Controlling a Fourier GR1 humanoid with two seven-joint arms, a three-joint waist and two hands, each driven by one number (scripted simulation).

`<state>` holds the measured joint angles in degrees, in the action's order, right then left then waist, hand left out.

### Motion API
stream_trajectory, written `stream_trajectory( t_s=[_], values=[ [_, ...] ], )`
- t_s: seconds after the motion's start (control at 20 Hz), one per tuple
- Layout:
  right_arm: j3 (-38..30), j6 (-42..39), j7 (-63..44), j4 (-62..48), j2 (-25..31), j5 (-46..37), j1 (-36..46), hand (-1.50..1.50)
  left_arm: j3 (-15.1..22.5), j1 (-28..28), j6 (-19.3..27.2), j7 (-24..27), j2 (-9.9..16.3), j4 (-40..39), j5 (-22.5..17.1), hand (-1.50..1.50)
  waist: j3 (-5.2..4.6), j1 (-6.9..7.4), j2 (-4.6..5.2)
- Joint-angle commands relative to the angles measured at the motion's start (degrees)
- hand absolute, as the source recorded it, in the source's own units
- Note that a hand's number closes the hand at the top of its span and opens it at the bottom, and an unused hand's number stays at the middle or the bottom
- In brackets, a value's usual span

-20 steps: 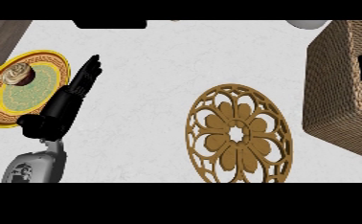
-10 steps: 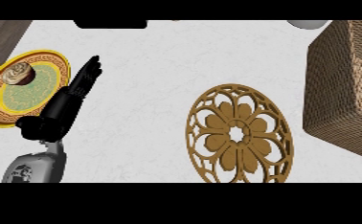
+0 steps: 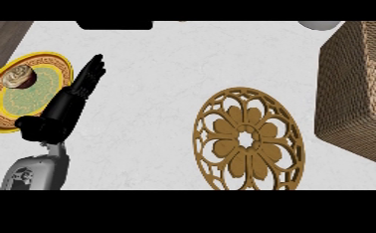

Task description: Pick the squash from the placemat and place it in the basket

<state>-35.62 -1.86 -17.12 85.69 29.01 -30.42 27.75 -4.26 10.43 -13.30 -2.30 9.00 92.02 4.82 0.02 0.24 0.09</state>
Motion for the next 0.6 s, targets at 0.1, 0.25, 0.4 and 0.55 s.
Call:
stream_trajectory(
  t_s=[0.1, 0.25, 0.4, 0.55],
  values=[
    [-1.1, 8.1, 15.3, -11.5, 1.2, -0.2, -3.1, 1.5, -0.2, 1.0, -0.2, 3.2, 0.4, -3.6, 1.2, 0.0, 0.01, -0.03, 0.09],
    [-2.4, 14.0, 16.4, -15.3, 1.1, -0.2, -0.5, 1.5, 0.0, 0.2, -0.5, 0.0, -0.1, -0.3, 0.0, 0.0, 0.01, 0.22, 0.02],
    [-4.6, 12.2, 15.8, -18.3, 3.1, 5.7, 2.9, -1.5, 0.6, 0.8, -0.4, -2.0, -0.7, 1.2, -0.3, 0.0, 0.0, 0.13, -0.05],
    [-2.9, 13.8, 20.2, -24.4, 5.9, 5.8, 2.3, -1.5, -0.4, -0.2, -0.7, 3.5, 0.0, -3.6, 0.7, 0.0, -0.01, 0.05, -0.01]
  ],
)
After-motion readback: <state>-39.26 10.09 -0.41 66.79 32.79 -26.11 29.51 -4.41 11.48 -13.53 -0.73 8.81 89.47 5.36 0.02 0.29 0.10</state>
